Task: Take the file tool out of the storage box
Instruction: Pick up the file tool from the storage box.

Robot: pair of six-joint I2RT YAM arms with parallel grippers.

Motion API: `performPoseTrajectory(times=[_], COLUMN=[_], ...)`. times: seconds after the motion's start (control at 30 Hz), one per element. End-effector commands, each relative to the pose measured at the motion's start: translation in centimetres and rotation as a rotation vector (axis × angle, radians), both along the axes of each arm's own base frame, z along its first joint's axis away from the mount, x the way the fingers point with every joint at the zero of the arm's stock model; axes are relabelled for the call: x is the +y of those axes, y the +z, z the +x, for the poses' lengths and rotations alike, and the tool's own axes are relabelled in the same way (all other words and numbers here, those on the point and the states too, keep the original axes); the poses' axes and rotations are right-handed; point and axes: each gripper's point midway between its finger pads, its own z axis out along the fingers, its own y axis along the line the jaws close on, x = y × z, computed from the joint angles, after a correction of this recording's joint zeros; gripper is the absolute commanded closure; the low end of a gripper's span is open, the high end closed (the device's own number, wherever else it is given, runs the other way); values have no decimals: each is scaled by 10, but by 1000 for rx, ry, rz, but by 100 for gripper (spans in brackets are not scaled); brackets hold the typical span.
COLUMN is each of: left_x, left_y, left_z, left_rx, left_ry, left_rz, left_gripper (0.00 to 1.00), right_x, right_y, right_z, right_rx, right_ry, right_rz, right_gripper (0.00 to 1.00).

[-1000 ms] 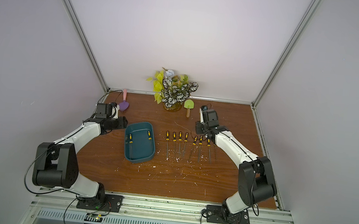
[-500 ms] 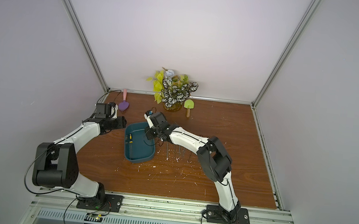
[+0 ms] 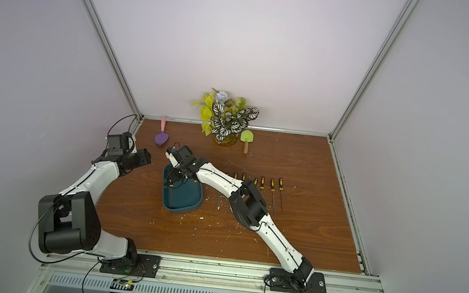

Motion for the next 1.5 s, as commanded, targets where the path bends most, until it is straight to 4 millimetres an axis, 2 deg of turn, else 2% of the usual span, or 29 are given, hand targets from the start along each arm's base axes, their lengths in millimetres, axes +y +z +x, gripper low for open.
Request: performPoseTrajectory(times=[0.0, 0.3, 0.43, 0.67, 0.77, 1.03, 1.1, 1.27, 1.33, 1.4, 1.47], left_x=[-2, -1, -1, 0, 2, -1, -4, -6, -7, -8, -8], left_y=[2, 4, -1, -5, -7, -10, -10, -5, -3, -3, -4], left_z=[-2, -3, -3, -4, -6, -5, -4, -1, 0, 1, 2], left_rx=[-13, -18, 2, 13, 21, 21, 14, -2, -11, -14, -13], left_ry=[-4, -10, -16, -14, -10, -16, -29, -37, -42, -43, -46], left_rz=[-13, 2, 4, 9, 20, 5, -13, -20, -26, -29, -33], left_gripper=[36, 35, 35, 35, 35, 35, 35, 35, 35, 35, 35], right_x=[0, -2, 0, -7, -16, -59, -61, -44, -37, -27, -15], right_y=[13, -9, -19, -32, -37, -49, -46, -30, -17, 15, 67], right_z=[-10, -13, -19, -19, -14, 8, 12, 10, 11, 14, 20], right_rx=[30, -4, -13, -10, -29, -35, -43, -23, -28, -55, -104], right_ry=[36, 31, 44, 26, -7, -100, -104, -81, -76, -88, -96], right_rz=[-22, -89, -128, -171, -221, -369, -365, -268, -223, -143, -13], right_gripper=[59, 59, 59, 59, 60, 68, 71, 100, 100, 100, 100])
